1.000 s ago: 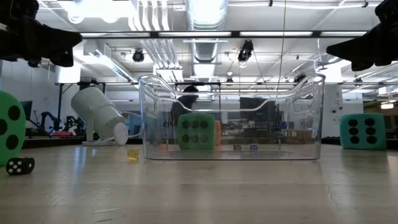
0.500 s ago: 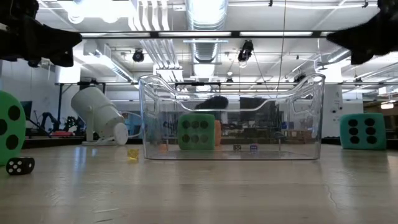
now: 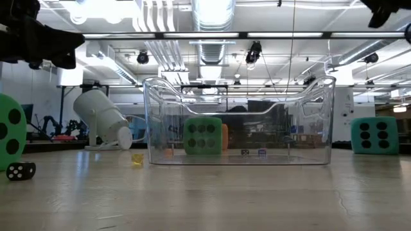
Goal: Pick & Place Dice
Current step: Put the large light blue die into the transparent bin
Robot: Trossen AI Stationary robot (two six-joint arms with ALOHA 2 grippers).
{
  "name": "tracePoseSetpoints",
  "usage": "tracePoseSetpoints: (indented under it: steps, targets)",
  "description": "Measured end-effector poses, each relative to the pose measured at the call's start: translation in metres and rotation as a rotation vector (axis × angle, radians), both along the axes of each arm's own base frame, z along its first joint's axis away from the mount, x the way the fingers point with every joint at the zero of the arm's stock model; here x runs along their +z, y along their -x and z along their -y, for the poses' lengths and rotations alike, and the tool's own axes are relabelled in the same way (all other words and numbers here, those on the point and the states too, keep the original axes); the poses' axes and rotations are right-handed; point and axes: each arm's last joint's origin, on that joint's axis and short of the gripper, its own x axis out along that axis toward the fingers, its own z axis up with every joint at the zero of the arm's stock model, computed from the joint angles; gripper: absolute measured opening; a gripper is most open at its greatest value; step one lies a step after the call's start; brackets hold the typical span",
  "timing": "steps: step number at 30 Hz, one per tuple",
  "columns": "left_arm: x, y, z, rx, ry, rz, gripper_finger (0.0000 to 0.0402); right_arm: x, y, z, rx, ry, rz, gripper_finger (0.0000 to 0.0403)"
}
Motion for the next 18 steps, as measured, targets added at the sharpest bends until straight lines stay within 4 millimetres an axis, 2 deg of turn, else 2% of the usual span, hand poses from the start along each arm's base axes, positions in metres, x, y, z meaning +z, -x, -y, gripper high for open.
tracePoseSetpoints:
  steps: [7, 13, 18]
  targets:
    - [0.000, 0.000, 0.000, 0.000, 0.000, 0.000, 0.0010, 0.042, 0.002, 0.003, -0.006, -0.043, -0.154, 0.0008]
    - [0.000, 0.000, 0.000, 0.000, 0.000, 0.000, 0.0010, 0.067, -0.003, 0.001, -0.020, -0.073, -0.322, 0.0008]
    - [0.000, 0.000, 0.000, 0.000, 0.000, 0.000, 0.0010, 0.080, -0.004, -0.001, -0.015, -0.114, -0.448, 0.0008]
